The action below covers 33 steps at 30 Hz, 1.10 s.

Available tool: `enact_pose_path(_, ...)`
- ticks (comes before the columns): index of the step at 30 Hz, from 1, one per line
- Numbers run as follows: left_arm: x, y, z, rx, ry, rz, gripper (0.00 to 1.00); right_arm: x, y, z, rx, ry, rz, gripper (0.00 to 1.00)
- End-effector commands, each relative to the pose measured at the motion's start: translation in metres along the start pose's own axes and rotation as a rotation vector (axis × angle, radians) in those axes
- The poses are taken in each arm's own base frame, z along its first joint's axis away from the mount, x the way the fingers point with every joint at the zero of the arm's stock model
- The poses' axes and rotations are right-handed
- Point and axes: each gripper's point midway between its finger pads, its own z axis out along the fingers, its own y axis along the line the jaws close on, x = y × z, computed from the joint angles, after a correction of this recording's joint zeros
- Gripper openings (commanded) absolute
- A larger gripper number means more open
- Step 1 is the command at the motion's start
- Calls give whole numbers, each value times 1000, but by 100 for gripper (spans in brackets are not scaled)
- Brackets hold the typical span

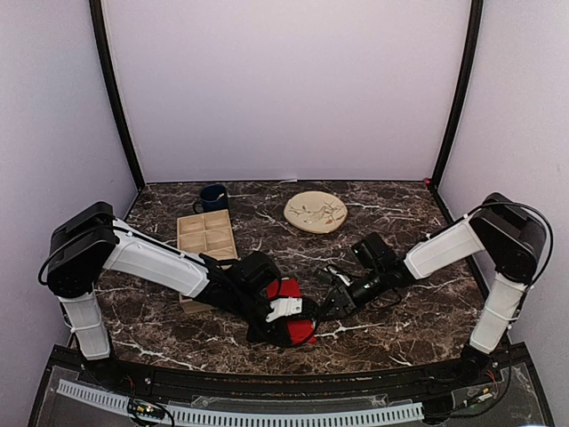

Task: Roll the socks
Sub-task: Roll the sock at the center of the board.

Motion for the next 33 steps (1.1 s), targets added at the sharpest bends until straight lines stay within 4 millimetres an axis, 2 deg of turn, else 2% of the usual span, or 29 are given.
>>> enact_pose_path(1,4,-6,-3,56,9,-70,0,-8,-21,-10,103,-91,22,35)
enact_pose_path(10,-4,0,-7,54,-41,-131,0,-18,-24,-35,226,-251,-63,34)
enact_pose_path(17,-12,2,-10,49,-93,-179,1,-16,11,-49,186,-337,-180,34)
enact_pose_path(18,-12,2,-9,53,-94,-187,0,-23,-1,-57,294,-390,-211,35)
enact_pose_path(19,-12,2,-9,58,-94,-196,1,-23,-2,-59,325,-407,-231,35)
enact_pose_path(25,-11,0,-8,75,-97,-244,1,-15,13,-62,360,-441,-337,35)
enact_pose_path(33,-2,-4,0,115,-62,-308,1,-5,35,-53,393,-421,-471,36)
